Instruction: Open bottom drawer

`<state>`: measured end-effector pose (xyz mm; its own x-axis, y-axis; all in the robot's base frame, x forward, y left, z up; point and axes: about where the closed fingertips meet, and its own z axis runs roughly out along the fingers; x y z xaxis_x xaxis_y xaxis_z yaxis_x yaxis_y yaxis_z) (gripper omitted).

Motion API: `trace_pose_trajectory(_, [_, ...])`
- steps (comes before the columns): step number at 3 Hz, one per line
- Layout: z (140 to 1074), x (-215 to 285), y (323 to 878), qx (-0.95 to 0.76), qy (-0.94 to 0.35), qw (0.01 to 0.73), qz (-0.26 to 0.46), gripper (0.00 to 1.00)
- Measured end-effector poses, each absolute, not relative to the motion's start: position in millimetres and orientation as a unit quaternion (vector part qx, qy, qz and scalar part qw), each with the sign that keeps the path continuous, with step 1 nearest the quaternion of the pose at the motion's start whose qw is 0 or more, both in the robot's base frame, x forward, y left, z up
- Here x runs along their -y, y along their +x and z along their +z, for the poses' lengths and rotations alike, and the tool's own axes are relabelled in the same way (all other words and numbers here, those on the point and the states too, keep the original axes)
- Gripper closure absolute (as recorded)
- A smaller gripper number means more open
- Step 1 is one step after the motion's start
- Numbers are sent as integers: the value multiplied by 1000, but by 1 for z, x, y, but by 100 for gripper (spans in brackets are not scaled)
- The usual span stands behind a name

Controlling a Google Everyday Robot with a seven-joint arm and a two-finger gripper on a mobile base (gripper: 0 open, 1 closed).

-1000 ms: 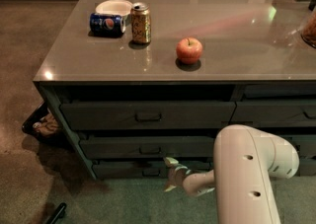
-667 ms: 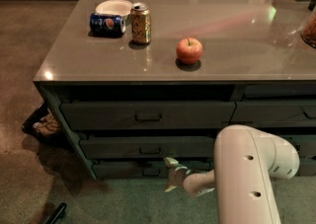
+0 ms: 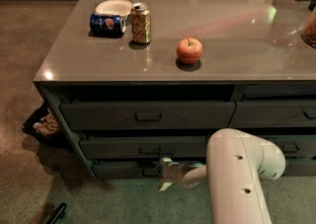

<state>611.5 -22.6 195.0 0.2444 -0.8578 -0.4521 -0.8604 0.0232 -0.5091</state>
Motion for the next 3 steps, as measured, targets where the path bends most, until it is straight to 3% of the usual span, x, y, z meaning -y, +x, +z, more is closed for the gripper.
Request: trace_pose_trajectory(3, [154,23,648,-663,-680,311,32,0])
